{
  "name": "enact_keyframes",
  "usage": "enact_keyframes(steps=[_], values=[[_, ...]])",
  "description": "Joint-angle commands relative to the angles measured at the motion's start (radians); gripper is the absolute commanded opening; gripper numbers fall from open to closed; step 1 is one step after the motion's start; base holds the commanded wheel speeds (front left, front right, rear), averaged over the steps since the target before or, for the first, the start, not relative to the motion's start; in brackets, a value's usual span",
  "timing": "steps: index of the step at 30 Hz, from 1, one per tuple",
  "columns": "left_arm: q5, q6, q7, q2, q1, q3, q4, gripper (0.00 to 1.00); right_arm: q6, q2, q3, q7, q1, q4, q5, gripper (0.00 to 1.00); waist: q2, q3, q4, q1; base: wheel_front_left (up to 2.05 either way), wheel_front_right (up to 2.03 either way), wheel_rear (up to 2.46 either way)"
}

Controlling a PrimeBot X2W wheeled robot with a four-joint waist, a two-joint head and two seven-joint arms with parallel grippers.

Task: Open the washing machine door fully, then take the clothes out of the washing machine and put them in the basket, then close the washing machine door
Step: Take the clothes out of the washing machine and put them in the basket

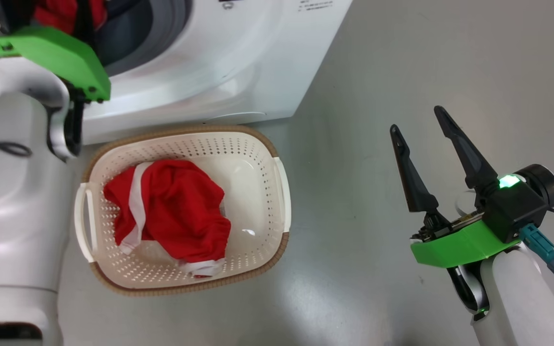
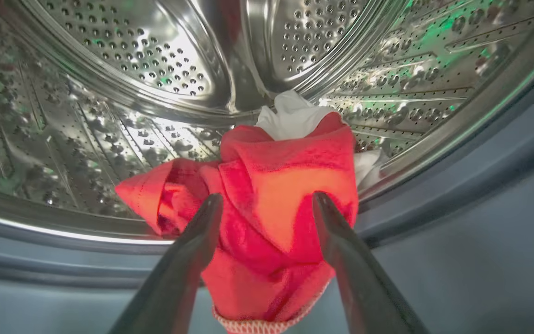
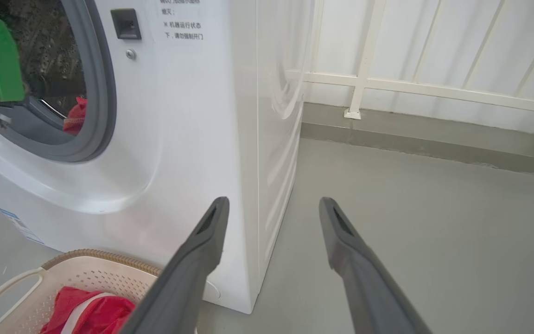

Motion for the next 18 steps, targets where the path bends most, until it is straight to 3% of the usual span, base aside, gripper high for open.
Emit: enact_keyframes(steps=[1, 17, 18], values=[[-0.008, -0.005, 0.012, 0.049, -0.025, 0.022, -0.006, 1.0, 0.003, 0.001, 0.023, -0.006, -0.007, -0.021, 0.003, 1.0, 0.0, 0.009, -0.01, 0.0, 0.0, 0.0, 0.0], [-0.043, -0.009, 0.178, 0.094, -0.148, 0.021, 0.198, 1.0, 0.003, 0.004, 0.049, -0.006, -0.023, 0.003, 0.02, 1.0, 0.0, 0.019, -0.042, 0.0, 0.0, 0.0, 0.0], [-0.047, -0.011, 0.18, 0.094, -0.151, 0.023, 0.206, 0.91, 0.003, 0.004, 0.049, -0.006, -0.024, 0.004, 0.021, 1.0, 0.0, 0.02, -0.044, 0.0, 0.0, 0.0, 0.0]])
